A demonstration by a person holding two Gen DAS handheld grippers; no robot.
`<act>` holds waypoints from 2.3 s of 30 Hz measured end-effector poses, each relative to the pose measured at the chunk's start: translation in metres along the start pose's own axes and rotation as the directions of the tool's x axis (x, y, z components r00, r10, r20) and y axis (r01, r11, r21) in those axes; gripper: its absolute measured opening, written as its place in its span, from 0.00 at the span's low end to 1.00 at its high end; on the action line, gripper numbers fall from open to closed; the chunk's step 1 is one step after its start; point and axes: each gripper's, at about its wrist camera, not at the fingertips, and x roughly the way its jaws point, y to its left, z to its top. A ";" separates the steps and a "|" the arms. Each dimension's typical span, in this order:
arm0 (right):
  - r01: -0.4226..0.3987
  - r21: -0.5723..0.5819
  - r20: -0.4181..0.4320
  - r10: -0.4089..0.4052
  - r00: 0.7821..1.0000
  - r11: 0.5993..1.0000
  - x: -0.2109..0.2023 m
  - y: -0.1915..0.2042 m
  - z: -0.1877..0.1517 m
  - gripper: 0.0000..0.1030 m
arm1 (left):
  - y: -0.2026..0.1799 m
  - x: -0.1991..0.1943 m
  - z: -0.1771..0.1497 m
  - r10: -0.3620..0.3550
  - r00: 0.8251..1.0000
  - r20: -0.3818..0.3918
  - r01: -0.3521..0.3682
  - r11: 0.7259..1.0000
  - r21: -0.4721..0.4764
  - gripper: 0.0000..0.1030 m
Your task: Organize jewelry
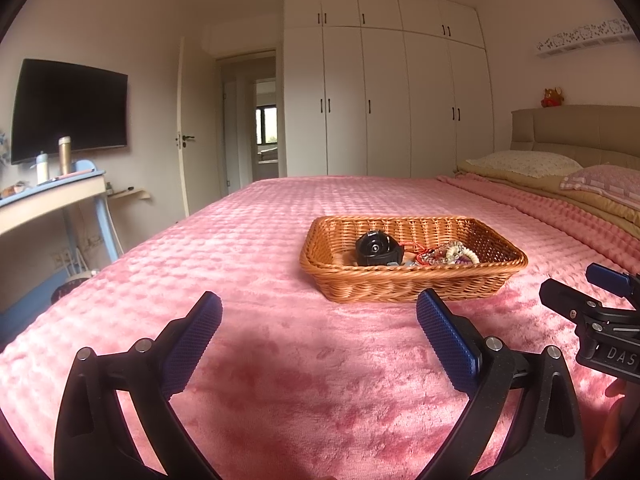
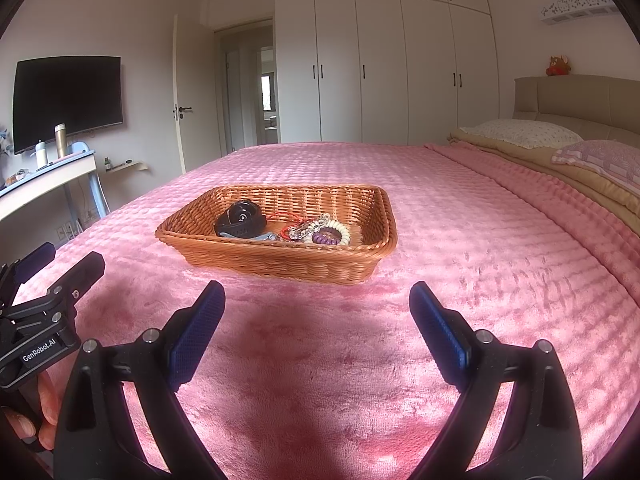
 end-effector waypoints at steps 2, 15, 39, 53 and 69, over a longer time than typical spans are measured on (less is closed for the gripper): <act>0.001 -0.001 -0.001 -0.001 1.000 1.000 0.000 0.000 0.000 0.86 | 0.000 0.000 0.000 0.000 1.000 0.000 0.000 1.000 0.001 0.92; -0.001 -0.003 -0.001 0.001 1.000 1.000 0.001 0.001 -0.001 0.86 | 0.001 0.000 0.001 -0.003 1.000 -0.002 0.003 1.000 0.001 0.92; -0.005 -0.004 -0.004 0.005 1.000 1.000 0.003 -0.001 -0.002 0.87 | 0.000 0.000 0.001 -0.006 1.000 -0.001 0.006 1.000 0.005 0.92; -0.006 -0.006 -0.006 0.006 1.000 1.000 0.005 -0.001 -0.002 0.88 | -0.002 0.000 0.001 -0.002 1.000 -0.006 0.002 1.000 0.015 0.93; -0.006 -0.007 -0.008 0.006 1.000 1.000 0.006 0.000 -0.003 0.88 | -0.003 0.003 0.000 -0.007 1.000 -0.020 0.007 1.000 0.020 0.93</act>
